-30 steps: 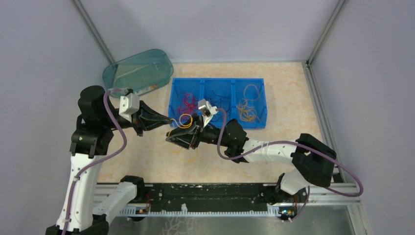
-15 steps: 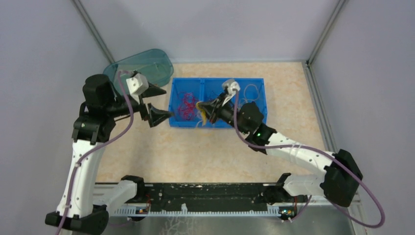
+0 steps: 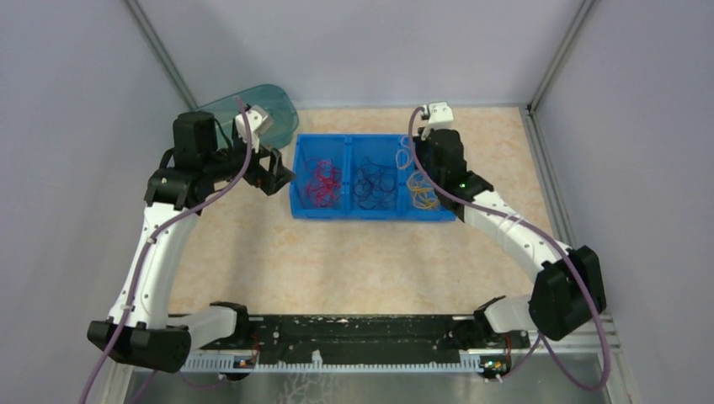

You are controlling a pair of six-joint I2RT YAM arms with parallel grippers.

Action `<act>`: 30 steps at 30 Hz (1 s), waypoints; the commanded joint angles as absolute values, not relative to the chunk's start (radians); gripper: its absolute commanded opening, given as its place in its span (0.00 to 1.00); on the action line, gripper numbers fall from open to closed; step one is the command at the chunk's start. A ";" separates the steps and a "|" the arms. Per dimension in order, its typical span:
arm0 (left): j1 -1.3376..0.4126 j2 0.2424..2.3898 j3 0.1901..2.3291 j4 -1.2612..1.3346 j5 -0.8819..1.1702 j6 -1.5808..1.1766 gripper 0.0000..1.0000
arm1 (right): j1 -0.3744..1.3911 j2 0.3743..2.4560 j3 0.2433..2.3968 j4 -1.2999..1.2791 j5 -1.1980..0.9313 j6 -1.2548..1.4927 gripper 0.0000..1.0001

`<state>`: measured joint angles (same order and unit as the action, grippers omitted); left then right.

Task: Untangle the cables
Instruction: Place the cable in the bin.

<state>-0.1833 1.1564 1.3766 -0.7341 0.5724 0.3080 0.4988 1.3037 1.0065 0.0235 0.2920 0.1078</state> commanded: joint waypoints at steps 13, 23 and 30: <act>-0.144 1.184 1.361 -0.717 0.441 0.327 1.00 | 0.474 1.409 1.172 -0.094 0.617 0.051 0.60; 0.011 1.171 1.213 -0.561 0.492 0.338 1.00 | 0.453 1.114 0.805 0.098 0.521 0.183 0.95; 0.097 1.130 0.872 -0.221 0.467 0.337 1.00 | 0.236 0.920 0.407 0.331 0.549 0.346 0.99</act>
<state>0.0650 1.1587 1.0237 -0.4614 0.4629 0.3374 0.3347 1.0103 0.5648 0.1337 0.5201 0.2440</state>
